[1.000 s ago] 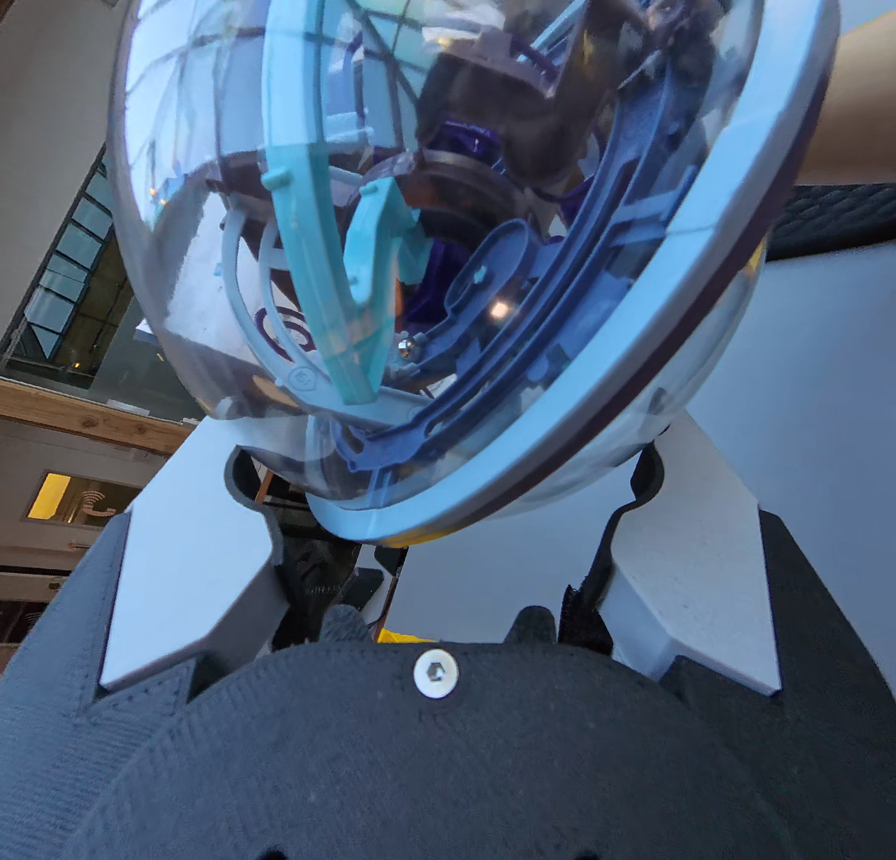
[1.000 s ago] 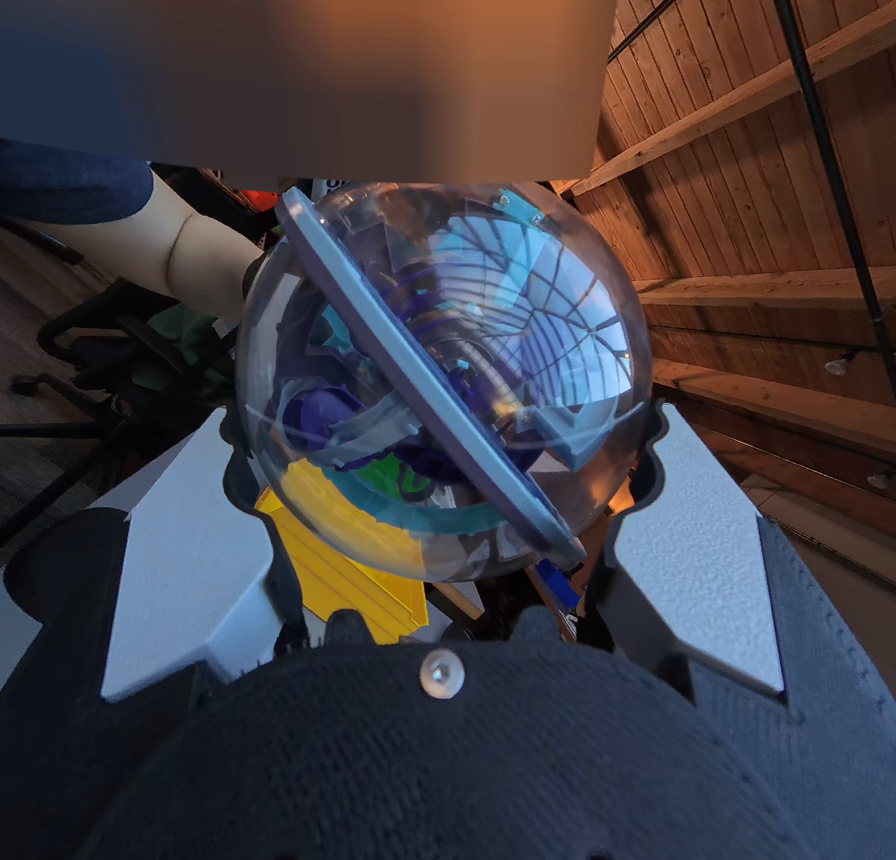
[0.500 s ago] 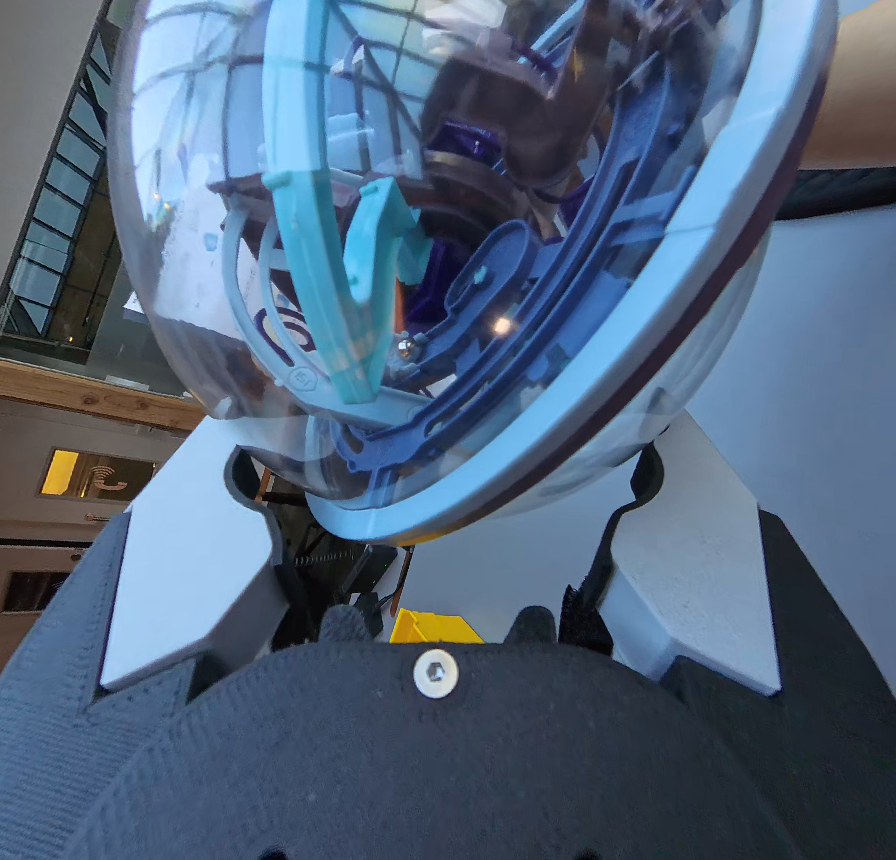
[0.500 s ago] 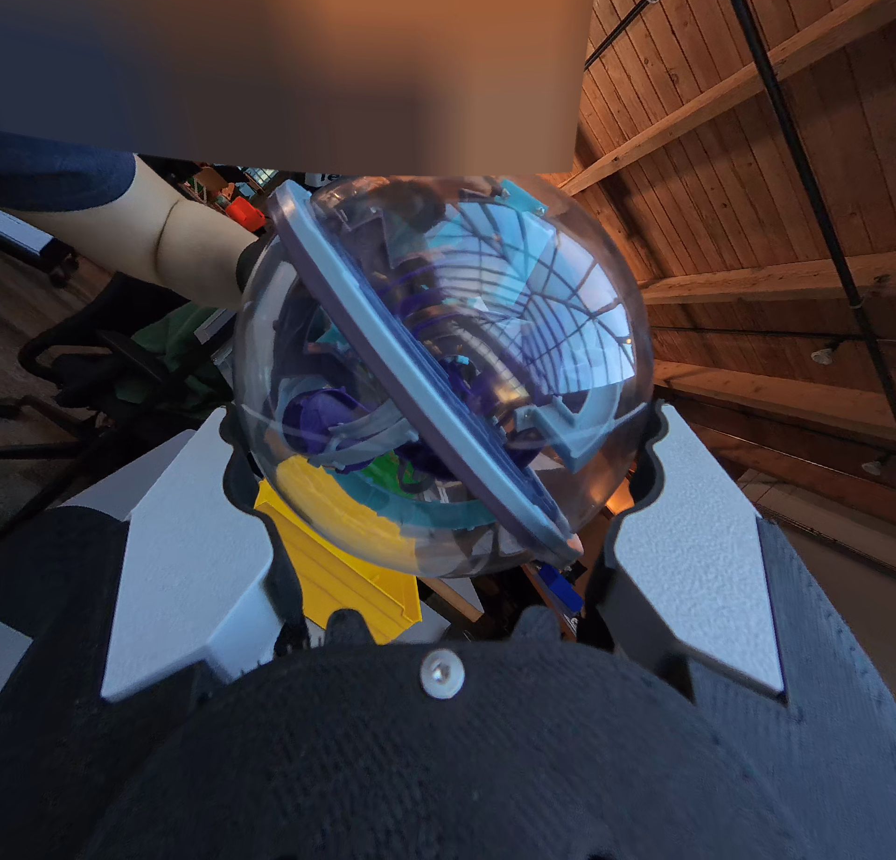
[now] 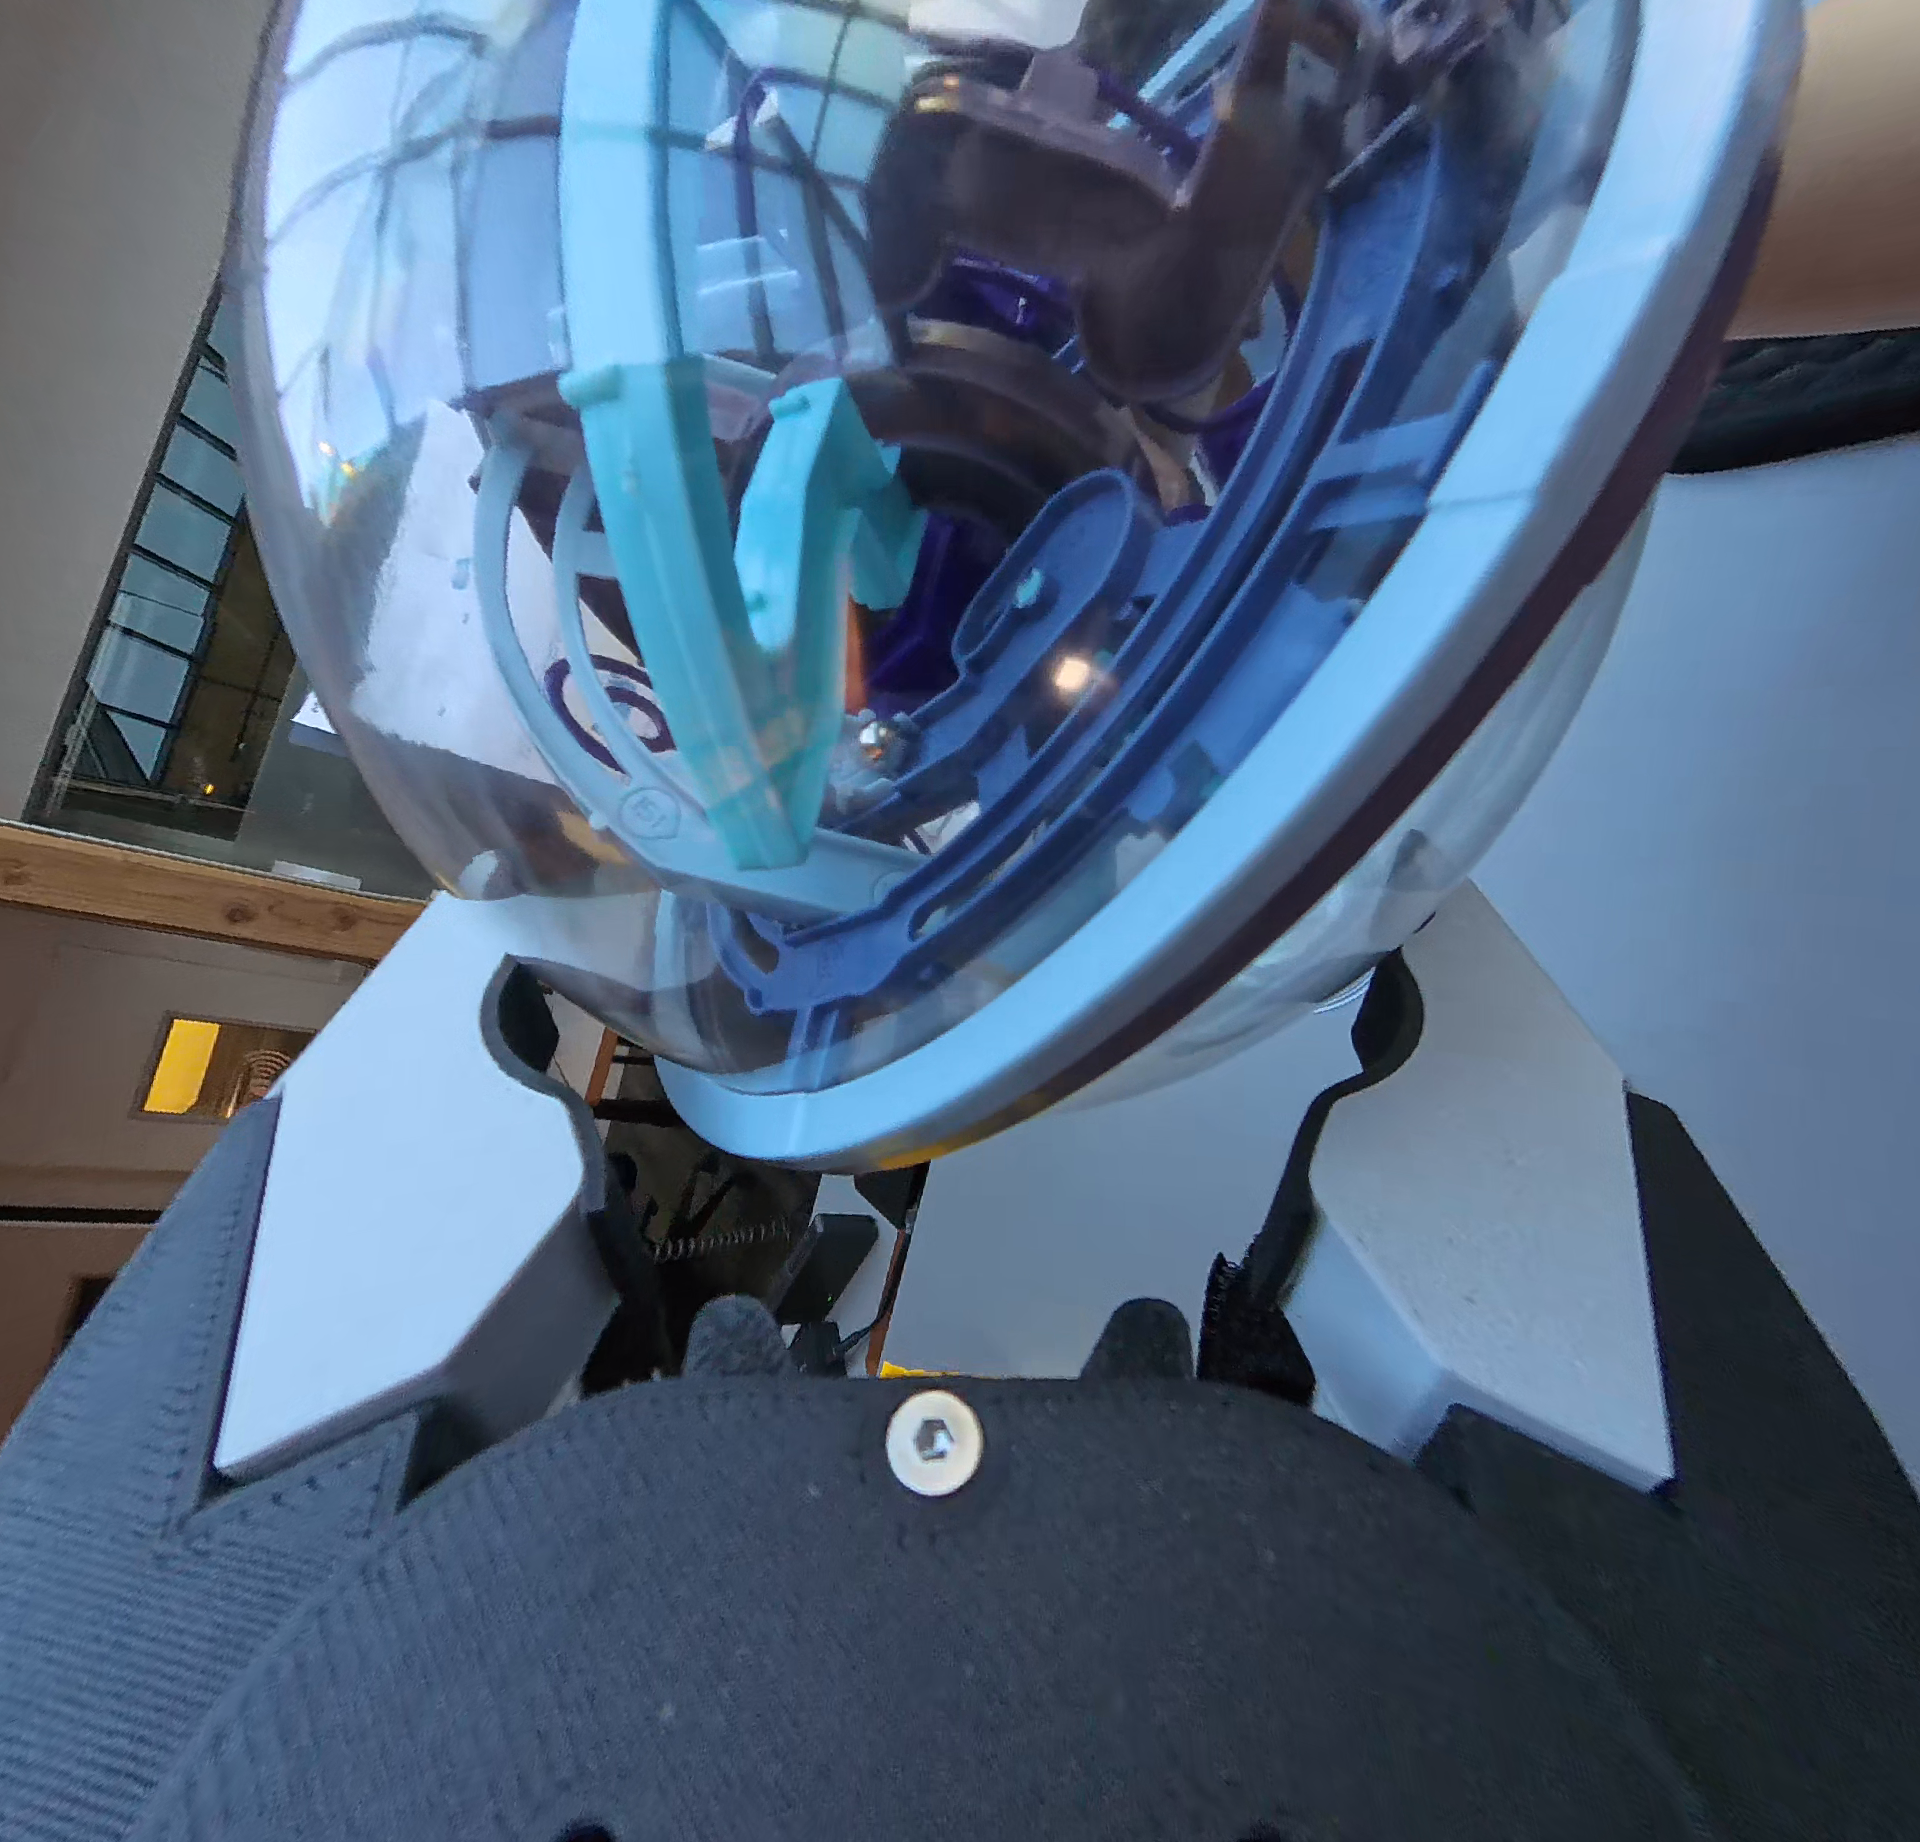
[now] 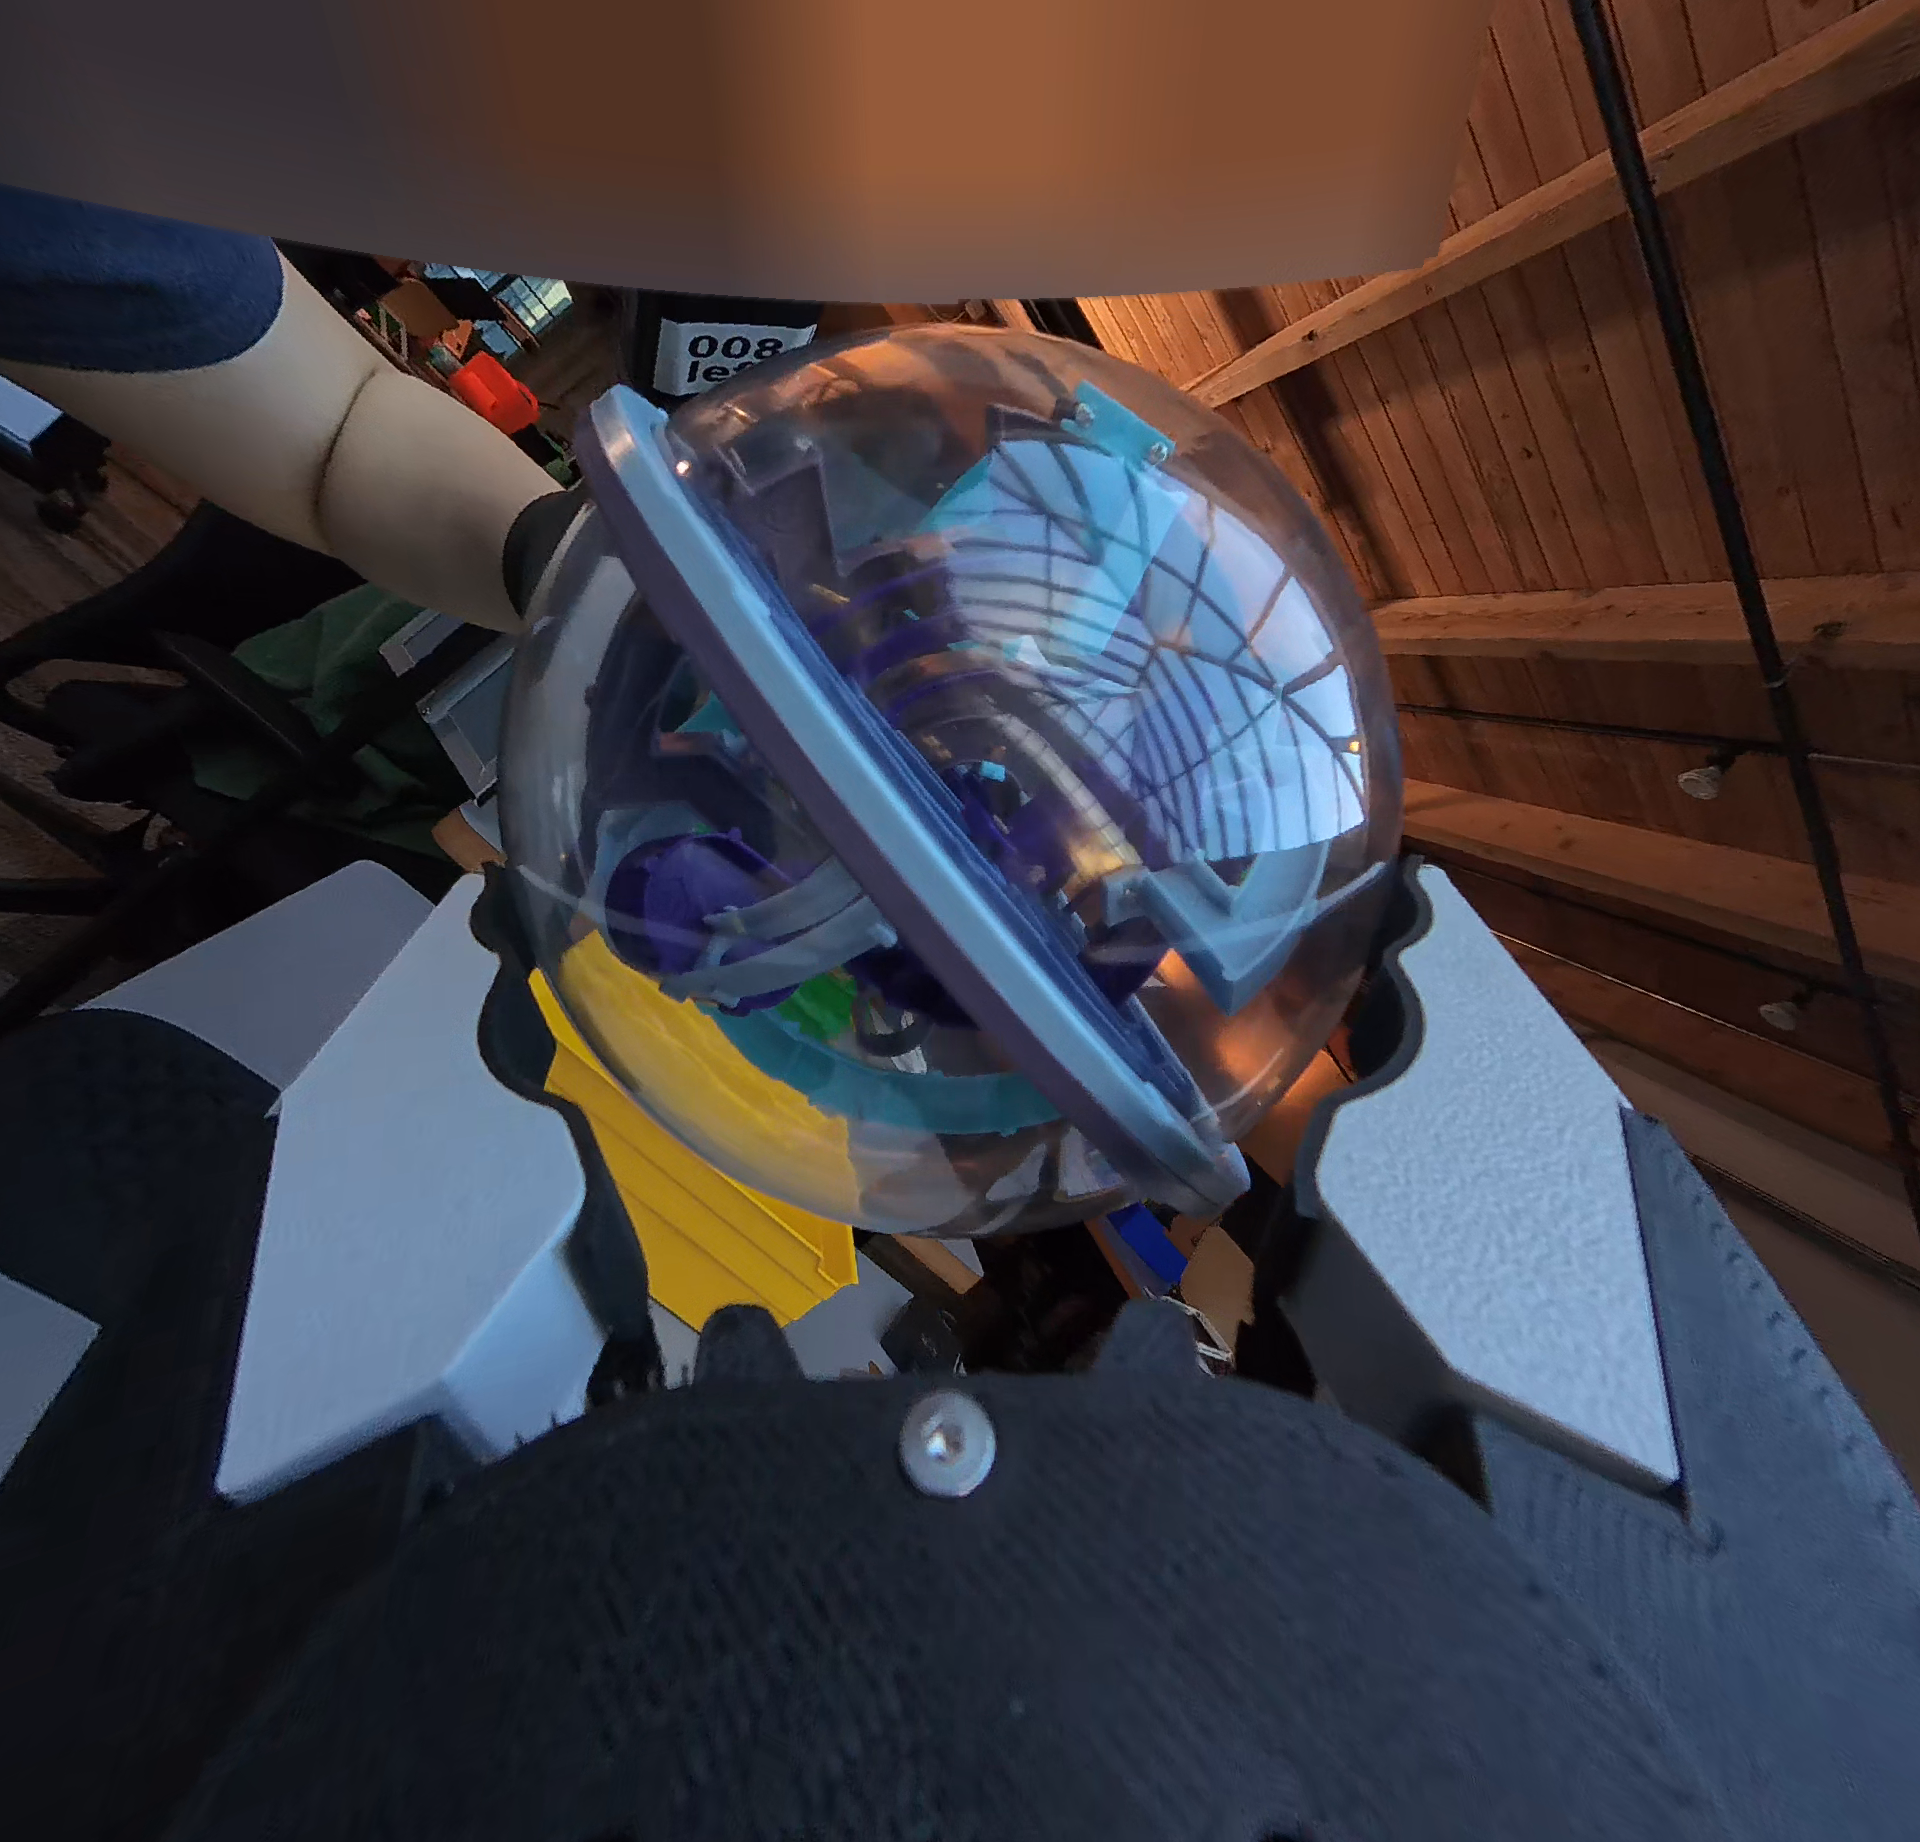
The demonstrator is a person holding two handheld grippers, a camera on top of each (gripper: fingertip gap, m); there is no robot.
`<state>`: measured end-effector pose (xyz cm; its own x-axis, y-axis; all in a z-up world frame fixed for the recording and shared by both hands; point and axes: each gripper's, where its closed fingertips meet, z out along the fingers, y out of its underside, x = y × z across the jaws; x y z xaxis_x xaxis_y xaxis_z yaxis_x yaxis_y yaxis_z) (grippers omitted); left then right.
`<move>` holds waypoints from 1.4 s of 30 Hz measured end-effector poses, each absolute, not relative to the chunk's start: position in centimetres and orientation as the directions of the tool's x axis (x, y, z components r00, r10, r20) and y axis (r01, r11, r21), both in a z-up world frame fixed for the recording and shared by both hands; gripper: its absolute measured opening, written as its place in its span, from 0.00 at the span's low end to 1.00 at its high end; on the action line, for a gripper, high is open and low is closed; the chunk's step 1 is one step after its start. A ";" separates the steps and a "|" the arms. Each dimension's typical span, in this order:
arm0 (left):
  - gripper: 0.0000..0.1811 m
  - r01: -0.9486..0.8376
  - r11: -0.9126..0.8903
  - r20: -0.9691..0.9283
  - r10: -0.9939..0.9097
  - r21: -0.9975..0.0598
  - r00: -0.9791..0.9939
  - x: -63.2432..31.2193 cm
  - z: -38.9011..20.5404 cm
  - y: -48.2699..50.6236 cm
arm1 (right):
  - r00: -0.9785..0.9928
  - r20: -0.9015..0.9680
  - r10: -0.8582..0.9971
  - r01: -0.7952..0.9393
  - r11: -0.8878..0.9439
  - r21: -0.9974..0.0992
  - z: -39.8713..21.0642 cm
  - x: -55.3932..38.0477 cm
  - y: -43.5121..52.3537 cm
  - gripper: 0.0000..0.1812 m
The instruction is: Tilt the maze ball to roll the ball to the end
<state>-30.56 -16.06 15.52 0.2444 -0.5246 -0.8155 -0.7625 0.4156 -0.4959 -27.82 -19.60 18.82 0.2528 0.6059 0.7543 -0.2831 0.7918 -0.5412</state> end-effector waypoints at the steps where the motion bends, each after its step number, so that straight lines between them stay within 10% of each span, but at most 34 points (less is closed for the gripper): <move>1: 0.86 -0.760 0.419 -0.817 -0.523 -0.496 0.245 -30.6 15.5 -16.1 | 0.254 0.758 0.601 -0.279 0.795 -0.538 18.8 -27.8 -19.7 0.87; 42: 0.86 -0.762 0.429 -0.826 -0.511 -0.485 0.238 -30.5 15.7 -16.3 | 0.262 0.769 0.583 -0.267 0.810 -0.523 19.1 -27.9 -20.1 0.87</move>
